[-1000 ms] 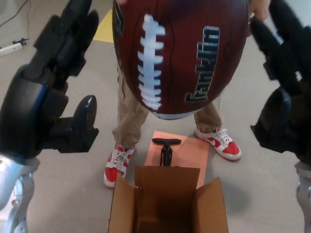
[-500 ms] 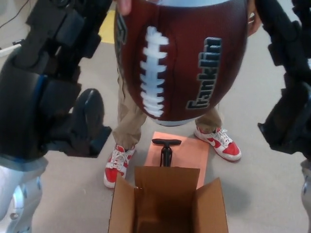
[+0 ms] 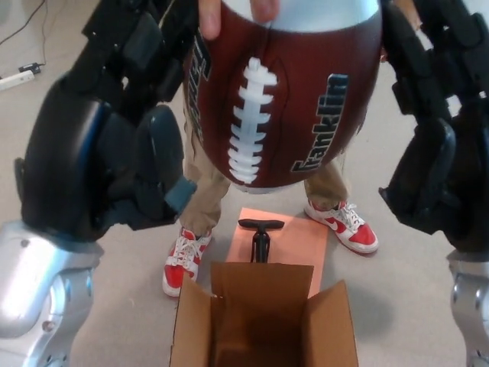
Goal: Use both hands to pick up a football from a person and place it into a container beneath
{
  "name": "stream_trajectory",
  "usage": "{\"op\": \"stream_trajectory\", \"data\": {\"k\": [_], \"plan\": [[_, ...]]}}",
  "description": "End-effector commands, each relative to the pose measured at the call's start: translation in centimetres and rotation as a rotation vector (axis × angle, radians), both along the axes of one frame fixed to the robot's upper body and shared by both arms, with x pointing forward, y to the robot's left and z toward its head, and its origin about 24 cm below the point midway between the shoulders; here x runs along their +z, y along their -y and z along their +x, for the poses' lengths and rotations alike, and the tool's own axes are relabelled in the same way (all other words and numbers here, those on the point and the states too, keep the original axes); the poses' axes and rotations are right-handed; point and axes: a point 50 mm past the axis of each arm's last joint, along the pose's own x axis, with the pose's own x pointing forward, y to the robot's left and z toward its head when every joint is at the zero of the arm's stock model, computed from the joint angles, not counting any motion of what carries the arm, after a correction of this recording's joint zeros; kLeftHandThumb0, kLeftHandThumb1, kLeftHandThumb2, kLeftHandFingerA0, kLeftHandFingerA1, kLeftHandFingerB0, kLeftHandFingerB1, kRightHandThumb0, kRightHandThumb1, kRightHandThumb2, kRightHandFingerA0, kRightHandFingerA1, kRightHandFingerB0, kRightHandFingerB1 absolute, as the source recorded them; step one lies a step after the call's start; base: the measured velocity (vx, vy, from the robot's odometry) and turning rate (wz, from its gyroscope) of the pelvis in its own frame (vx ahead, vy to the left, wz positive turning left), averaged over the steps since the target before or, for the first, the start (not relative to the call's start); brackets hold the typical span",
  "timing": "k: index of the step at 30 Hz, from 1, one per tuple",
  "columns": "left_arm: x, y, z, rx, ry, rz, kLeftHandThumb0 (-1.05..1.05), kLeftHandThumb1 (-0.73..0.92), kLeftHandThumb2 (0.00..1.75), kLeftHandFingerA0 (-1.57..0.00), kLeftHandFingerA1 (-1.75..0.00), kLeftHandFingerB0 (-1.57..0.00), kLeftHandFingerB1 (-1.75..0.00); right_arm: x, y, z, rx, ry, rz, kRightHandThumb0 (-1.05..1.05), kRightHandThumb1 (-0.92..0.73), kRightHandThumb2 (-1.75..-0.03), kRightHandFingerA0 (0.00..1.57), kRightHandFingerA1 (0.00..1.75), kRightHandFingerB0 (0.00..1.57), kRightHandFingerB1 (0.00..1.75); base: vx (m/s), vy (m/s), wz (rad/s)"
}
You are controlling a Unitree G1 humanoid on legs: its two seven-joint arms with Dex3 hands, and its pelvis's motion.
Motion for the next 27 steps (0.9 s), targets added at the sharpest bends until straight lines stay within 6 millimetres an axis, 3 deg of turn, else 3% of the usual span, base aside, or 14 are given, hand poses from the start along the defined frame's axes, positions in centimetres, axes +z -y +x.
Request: {"op": "stream_trajectory", "data": {"k": [1,5,6,8,9,10,11,12,17,23,24,25,26,27], "plan": [[-1.5,-0.3,1.2,0.01,-0.118,-0.006,-0.97,0.84,1.15,0.0,-0.1,0.0,-0.03,-0.9,0.3,1.0,-0.035,-0.065,-0.027,-0.89,-0.81,-1.14,0.0,0.12,0.0,0.11,0.0,0.0,0.0],[-2.4,-0.8,2.0,0.033,-0.161,-0.013,-0.9,0.82,1.14,0.0,-0.14,0.0,-0.08,-1.3,0.6,1.6,-0.046,-0.085,-0.021,-0.9,-0.81,-1.13,0.0,0.11,0.0,0.09,0.0,0.0,0.0],[-2.9,-0.8,2.3,0.037,-0.181,-0.014,-0.8,0.92,0.7,0.0,-0.03,0.0,0.0,-1.6,0.5,1.7,-0.047,-0.101,-0.012,-0.9,-0.79,-1.12,0.0,0.12,0.0,0.1,0.0,0.0,0.0],[-3.5,-0.9,2.7,0.034,-0.217,-0.018,-0.86,0.77,1.0,0.0,-0.08,0.0,0.0,-2.1,0.4,2.2,-0.051,-0.124,-0.005,-0.9,-0.78,-1.12,0.0,0.12,0.0,0.1,0.0,0.0,0.0],[-3.6,-0.9,2.8,0.032,-0.222,-0.02,-0.86,0.77,1.0,0.0,-0.08,0.0,0.0,-2.1,0.4,2.2,-0.051,-0.126,-0.005,-0.9,-0.78,-1.12,0.0,0.12,0.0,0.1,0.0,0.0,0.0],[-4.0,-0.8,3.1,0.023,-0.246,-0.027,-0.76,0.92,0.68,0.0,-0.03,0.0,0.0,-2.5,0.1,2.6,-0.042,-0.134,0.002,-0.87,-0.79,-1.11,0.0,0.13,0.0,0.12,0.0,0.0,0.0],[-4.5,-0.6,3.4,0.012,-0.272,-0.034,-0.76,0.92,0.68,0.0,-0.03,0.0,0.0,-2.9,-0.2,2.9,-0.031,-0.143,0.012,-0.87,-0.79,-1.11,0.0,0.13,0.0,0.12,0.0,0.0,0.0],[-5.1,-0.4,3.9,0.023,-0.294,-0.016,-0.86,0.8,1.1,0.0,-0.13,0.0,-0.08,-3.5,-0.5,3.3,-0.032,-0.179,0.006,-0.91,-0.81,-1.12,0.03,0.11,0.03,0.11,0.0,0.0,0.0],[-8.5,1.6,5.7,0.086,-0.427,0.049,-0.82,0.78,1.09,0.0,-0.15,0.0,-0.12,-6.7,-2.9,5.1,-0.038,-0.369,0.017,-0.73,-0.81,-1.12,0.0,0.23,0.0,0.21,0.0,0.0,0.0],[-11.1,3.5,6.8,0.068,-0.482,0.092,-0.82,0.82,1.11,0.0,-0.15,0.0,-0.1,-8.8,-4.9,6.1,0.0,-0.48,-0.037,-0.81,-0.88,-1.15,0.0,0.13,0.0,0.15,0.0,0.0,0.0],[-11.7,4.1,6.9,0.096,-0.48,0.139,-0.72,0.92,0.74,0.0,-0.08,0.0,-0.14,-9.3,-5.5,6.1,-0.006,-0.492,-0.054,-0.75,-0.87,-1.16,0.0,0.16,0.0,0.19,0.0,0.0,0.0],[-11.9,4.4,7.0,0.11,-0.481,0.157,-0.79,0.82,1.13,0.0,-0.14,0.0,-0.16,-9.5,-5.8,6.1,-0.012,-0.503,-0.058,-0.75,-0.87,-1.16,0.0,0.16,0.0,0.19,0.0,0.0,0.0],[-12.0,4.4,7.0,0.113,-0.485,0.153,-0.79,0.82,1.13,0.0,-0.14,0.0,-0.16,-9.6,-6.0,6.2,-0.019,-0.511,-0.054,-0.75,-0.87,-1.16,0.0,0.16,0.0,0.19,0.0,0.0,0.0],[-12.2,4.5,7.1,0.116,-0.503,0.136,-0.79,0.84,1.14,0.0,-0.15,0.0,-0.16,-9.8,-6.0,6.4,-0.026,-0.533,-0.047,-0.67,-0.92,-0.85,0.0,0.05,0.0,0.15,0.0,0.0,0.0]]}}
